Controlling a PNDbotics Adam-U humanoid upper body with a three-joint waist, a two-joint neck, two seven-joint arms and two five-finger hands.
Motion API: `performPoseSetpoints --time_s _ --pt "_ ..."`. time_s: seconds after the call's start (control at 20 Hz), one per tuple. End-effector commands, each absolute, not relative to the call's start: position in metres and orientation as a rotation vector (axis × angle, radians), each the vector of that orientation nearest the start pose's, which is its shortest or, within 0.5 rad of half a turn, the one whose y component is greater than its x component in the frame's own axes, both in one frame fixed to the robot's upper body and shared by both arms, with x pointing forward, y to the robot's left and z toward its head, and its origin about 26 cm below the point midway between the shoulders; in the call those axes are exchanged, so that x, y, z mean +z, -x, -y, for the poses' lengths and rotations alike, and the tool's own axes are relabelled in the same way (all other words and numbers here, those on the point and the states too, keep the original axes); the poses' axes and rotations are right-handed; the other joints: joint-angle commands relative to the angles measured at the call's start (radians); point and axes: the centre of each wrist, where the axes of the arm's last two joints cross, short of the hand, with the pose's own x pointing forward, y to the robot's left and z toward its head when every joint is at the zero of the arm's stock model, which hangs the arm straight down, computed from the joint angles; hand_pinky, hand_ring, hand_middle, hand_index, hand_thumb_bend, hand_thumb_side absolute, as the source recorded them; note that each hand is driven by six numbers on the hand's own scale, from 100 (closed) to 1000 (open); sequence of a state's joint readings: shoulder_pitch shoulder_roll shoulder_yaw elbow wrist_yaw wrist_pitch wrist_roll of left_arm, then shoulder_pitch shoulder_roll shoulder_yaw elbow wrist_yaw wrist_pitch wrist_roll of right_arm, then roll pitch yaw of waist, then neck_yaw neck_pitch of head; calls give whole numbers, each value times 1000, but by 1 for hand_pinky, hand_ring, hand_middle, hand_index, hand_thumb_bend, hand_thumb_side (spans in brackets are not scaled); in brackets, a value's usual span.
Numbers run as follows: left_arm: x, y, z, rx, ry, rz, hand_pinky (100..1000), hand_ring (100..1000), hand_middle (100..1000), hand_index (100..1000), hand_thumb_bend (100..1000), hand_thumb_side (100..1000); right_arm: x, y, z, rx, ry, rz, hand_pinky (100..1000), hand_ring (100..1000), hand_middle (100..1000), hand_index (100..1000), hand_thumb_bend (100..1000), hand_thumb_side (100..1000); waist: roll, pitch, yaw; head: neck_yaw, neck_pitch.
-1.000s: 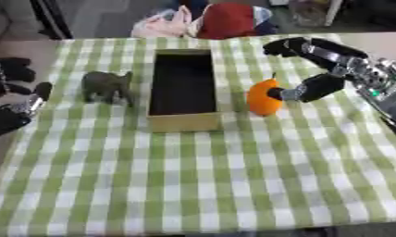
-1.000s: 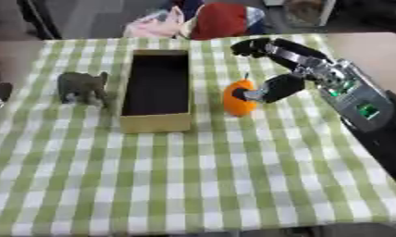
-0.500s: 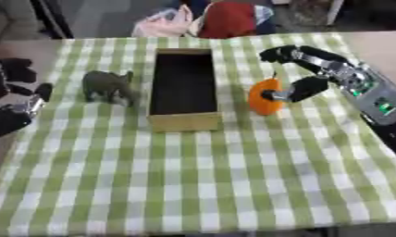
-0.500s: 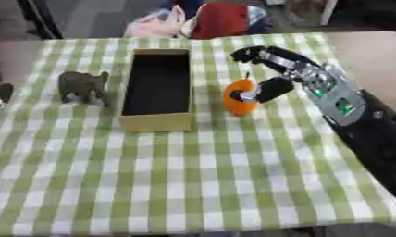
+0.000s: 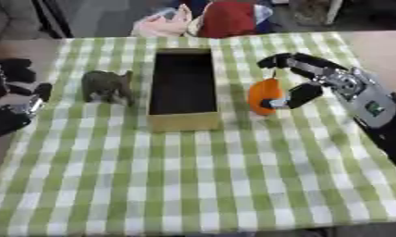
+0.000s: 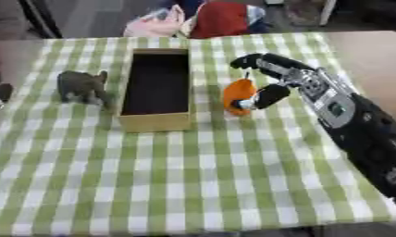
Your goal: Pick up objects on the table and place them in the box.
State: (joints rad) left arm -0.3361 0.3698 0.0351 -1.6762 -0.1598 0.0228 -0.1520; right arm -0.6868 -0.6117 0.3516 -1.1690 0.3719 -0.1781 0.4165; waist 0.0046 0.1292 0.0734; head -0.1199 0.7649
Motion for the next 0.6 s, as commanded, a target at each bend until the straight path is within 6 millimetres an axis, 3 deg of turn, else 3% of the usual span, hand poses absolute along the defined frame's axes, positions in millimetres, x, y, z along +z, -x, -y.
performPoseSetpoints --time_s 0.05,0.6 --pt "160 -346 -301 -591 -355 1941 645 720 631 781 372 291 153 -428 314 1488 490 1430 971 940 887 939 507 378 0 -12 0 1 5" --pt "159 -346 -302 -587 -355 1941 645 720 631 781 361 295 150 -429 316 1538 654 1351 912 848 793 863 475 342 1 -11 7 1 5"
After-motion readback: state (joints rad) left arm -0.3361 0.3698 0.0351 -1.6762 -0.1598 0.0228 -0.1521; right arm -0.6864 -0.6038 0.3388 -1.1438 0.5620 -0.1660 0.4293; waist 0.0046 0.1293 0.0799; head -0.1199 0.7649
